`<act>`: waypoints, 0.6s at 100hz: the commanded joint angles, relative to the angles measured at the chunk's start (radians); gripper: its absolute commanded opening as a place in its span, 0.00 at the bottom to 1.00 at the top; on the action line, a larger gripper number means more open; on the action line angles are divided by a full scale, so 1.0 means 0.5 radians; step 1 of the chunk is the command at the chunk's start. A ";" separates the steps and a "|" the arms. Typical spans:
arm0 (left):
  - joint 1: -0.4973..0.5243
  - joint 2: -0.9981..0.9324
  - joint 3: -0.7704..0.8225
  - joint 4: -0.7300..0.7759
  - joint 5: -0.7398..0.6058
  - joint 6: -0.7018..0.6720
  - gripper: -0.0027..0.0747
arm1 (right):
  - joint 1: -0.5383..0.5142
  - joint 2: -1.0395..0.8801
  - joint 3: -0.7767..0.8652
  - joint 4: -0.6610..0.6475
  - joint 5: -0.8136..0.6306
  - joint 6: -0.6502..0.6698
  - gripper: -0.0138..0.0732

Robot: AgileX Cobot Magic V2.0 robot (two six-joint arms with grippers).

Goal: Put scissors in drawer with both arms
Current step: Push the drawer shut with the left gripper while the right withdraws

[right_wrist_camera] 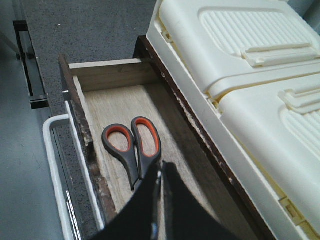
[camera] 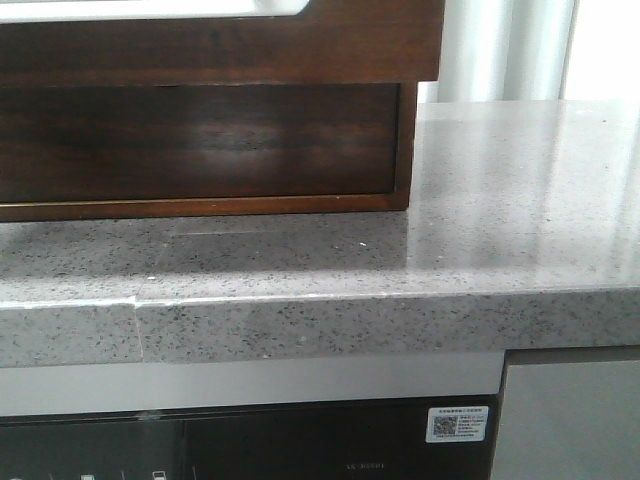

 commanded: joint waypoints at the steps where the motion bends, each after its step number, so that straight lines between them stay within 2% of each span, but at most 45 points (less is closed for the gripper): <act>1: -0.015 -0.038 -0.059 -0.058 -0.009 -0.054 0.04 | 0.002 -0.180 0.105 0.057 -0.227 0.012 0.03; 9: -0.015 -0.089 -0.059 -0.068 0.043 -0.070 0.04 | 0.002 -0.301 0.276 0.057 -0.363 0.012 0.03; 25: -0.015 -0.184 -0.059 -0.155 0.224 -0.371 0.04 | 0.002 -0.600 0.712 0.057 -0.833 0.012 0.03; 39: -0.015 -0.256 -0.059 -0.184 0.428 -0.375 0.04 | 0.002 -0.867 1.121 0.057 -1.167 0.012 0.03; 53: -0.015 -0.305 -0.059 -0.474 0.638 -0.375 0.04 | 0.002 -1.141 1.539 0.072 -1.366 0.012 0.03; 60: -0.015 -0.313 -0.059 -0.526 0.709 -0.375 0.04 | 0.002 -1.253 1.699 0.129 -1.423 0.012 0.03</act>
